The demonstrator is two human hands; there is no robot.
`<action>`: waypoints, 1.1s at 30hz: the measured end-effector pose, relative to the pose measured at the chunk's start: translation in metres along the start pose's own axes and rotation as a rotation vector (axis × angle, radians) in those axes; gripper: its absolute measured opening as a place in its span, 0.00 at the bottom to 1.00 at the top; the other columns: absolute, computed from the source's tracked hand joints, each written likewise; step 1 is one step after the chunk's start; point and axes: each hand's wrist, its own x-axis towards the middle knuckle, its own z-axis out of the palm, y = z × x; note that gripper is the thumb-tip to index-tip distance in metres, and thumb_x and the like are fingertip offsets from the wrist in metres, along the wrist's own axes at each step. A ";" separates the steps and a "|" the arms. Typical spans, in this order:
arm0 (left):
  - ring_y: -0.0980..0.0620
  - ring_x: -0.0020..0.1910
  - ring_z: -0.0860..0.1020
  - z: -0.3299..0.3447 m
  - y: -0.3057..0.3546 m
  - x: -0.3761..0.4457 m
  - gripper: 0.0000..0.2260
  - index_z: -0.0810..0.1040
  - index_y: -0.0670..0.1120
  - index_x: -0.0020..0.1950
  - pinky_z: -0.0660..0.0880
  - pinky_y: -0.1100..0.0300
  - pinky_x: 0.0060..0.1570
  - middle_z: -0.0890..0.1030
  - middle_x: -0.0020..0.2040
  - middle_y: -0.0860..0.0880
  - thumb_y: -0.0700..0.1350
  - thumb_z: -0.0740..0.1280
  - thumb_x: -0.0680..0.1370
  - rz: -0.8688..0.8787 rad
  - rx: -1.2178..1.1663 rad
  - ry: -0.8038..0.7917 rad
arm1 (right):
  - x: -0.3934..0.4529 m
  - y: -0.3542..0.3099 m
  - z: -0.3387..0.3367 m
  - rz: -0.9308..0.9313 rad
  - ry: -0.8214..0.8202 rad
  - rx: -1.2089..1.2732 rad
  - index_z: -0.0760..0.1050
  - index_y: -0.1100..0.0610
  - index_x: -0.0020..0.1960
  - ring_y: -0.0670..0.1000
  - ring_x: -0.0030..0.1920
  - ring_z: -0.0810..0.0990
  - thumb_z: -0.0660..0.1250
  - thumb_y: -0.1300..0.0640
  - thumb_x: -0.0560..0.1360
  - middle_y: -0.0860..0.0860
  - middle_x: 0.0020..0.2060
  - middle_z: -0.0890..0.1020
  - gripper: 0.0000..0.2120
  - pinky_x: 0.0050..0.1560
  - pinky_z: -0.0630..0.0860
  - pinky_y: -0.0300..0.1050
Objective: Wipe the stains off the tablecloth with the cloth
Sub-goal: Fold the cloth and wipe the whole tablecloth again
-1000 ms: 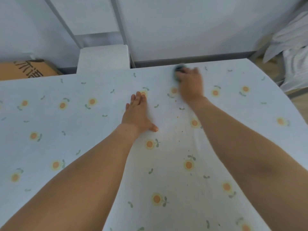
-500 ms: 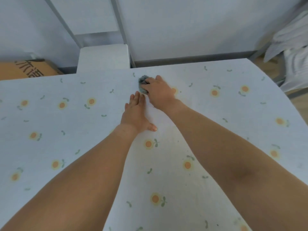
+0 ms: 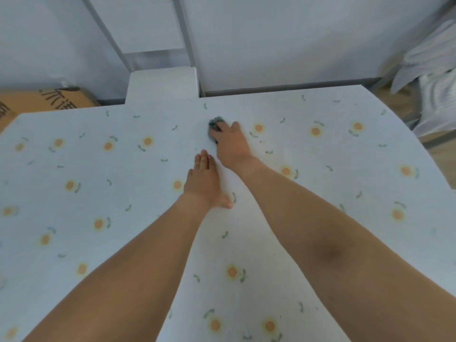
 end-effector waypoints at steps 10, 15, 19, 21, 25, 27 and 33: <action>0.48 0.80 0.36 0.008 -0.006 0.002 0.69 0.38 0.41 0.81 0.44 0.48 0.78 0.36 0.81 0.46 0.58 0.83 0.58 -0.042 -0.109 0.007 | -0.069 0.175 -0.041 0.653 0.305 0.019 0.77 0.60 0.55 0.62 0.52 0.72 0.53 0.71 0.71 0.57 0.57 0.79 0.20 0.47 0.66 0.48; 0.48 0.80 0.37 0.008 -0.003 0.001 0.68 0.39 0.40 0.81 0.42 0.47 0.78 0.37 0.81 0.46 0.57 0.84 0.58 -0.053 -0.135 0.015 | -0.029 0.083 -0.015 0.498 0.228 0.051 0.77 0.60 0.58 0.62 0.50 0.76 0.56 0.64 0.72 0.60 0.54 0.78 0.17 0.43 0.70 0.49; 0.49 0.80 0.37 0.008 -0.004 0.001 0.68 0.40 0.42 0.81 0.41 0.48 0.78 0.38 0.81 0.47 0.56 0.84 0.57 -0.065 -0.173 0.034 | -0.024 0.004 0.004 -0.123 -0.121 -0.063 0.71 0.53 0.67 0.59 0.53 0.71 0.59 0.64 0.74 0.50 0.67 0.72 0.22 0.50 0.67 0.46; 0.49 0.80 0.37 0.008 -0.005 0.000 0.68 0.40 0.42 0.81 0.41 0.48 0.78 0.38 0.81 0.47 0.56 0.84 0.57 -0.064 -0.176 0.030 | -0.033 0.018 -0.010 -0.233 -0.162 -0.057 0.72 0.51 0.67 0.58 0.52 0.71 0.58 0.64 0.76 0.46 0.67 0.72 0.20 0.52 0.64 0.44; 0.49 0.79 0.36 0.011 -0.005 0.000 0.68 0.39 0.42 0.81 0.42 0.47 0.78 0.36 0.81 0.46 0.56 0.84 0.58 -0.048 -0.167 0.023 | -0.085 0.119 -0.032 0.188 0.090 -0.059 0.76 0.54 0.64 0.61 0.51 0.72 0.57 0.68 0.72 0.50 0.63 0.77 0.24 0.51 0.68 0.48; 0.49 0.79 0.36 0.011 -0.006 0.000 0.68 0.38 0.42 0.81 0.41 0.47 0.78 0.36 0.81 0.46 0.56 0.84 0.58 -0.051 -0.172 0.023 | -0.116 0.158 -0.047 0.541 0.226 -0.011 0.77 0.57 0.62 0.62 0.53 0.72 0.55 0.68 0.74 0.56 0.57 0.79 0.21 0.52 0.70 0.51; 0.44 0.80 0.38 0.027 0.002 -0.030 0.62 0.38 0.39 0.80 0.46 0.47 0.78 0.38 0.81 0.41 0.58 0.80 0.66 -0.049 -0.128 0.062 | -0.082 0.080 -0.025 0.567 0.157 0.048 0.75 0.57 0.60 0.58 0.52 0.73 0.56 0.66 0.75 0.57 0.56 0.77 0.17 0.47 0.69 0.44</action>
